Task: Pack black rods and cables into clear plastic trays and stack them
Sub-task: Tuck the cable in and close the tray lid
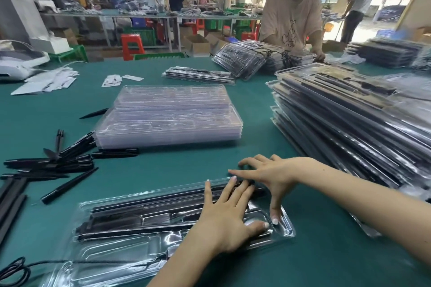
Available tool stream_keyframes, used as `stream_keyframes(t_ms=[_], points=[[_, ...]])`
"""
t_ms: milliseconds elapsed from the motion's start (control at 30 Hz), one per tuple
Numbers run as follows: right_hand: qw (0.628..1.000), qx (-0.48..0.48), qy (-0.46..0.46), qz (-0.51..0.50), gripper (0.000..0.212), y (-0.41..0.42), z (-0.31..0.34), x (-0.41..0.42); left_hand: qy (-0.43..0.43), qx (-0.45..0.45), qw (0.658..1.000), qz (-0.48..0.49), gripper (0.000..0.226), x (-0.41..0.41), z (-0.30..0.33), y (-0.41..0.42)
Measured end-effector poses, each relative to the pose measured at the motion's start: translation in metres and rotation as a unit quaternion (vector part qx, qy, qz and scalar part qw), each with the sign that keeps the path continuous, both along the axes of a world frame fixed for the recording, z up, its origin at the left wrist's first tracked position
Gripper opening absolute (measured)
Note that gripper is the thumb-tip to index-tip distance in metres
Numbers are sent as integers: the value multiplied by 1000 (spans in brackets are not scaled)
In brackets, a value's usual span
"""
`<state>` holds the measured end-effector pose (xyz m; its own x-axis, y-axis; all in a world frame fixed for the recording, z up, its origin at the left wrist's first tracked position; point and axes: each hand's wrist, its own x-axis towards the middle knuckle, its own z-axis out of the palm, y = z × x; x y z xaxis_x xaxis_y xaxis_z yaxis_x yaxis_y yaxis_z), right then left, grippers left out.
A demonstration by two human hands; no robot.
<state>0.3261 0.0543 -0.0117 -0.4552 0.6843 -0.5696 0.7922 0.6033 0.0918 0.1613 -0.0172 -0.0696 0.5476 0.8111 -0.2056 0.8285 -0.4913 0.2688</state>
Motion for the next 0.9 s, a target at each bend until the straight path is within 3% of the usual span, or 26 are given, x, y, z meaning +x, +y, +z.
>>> stream_keyframes(t_ms=[233,400,633,800,900], points=[[998,34,-18,56,148,0,-3,-10,-5,3,1000,13,81,10,6,7],[999,23,35,13,155,-3,-7,-5,-17,-7,1000,17,80,9,0,9],[980,21,154,-125,133,-23,-24,34,-21,6,1000,8,78,6,-1,5],[992,-22,52,-110,127,-9,-2,15,-162,6,986,26,63,-38,14,5],[995,-32,-29,-89,117,4,19,4,-113,108,979,128,50,-93,12,-3]])
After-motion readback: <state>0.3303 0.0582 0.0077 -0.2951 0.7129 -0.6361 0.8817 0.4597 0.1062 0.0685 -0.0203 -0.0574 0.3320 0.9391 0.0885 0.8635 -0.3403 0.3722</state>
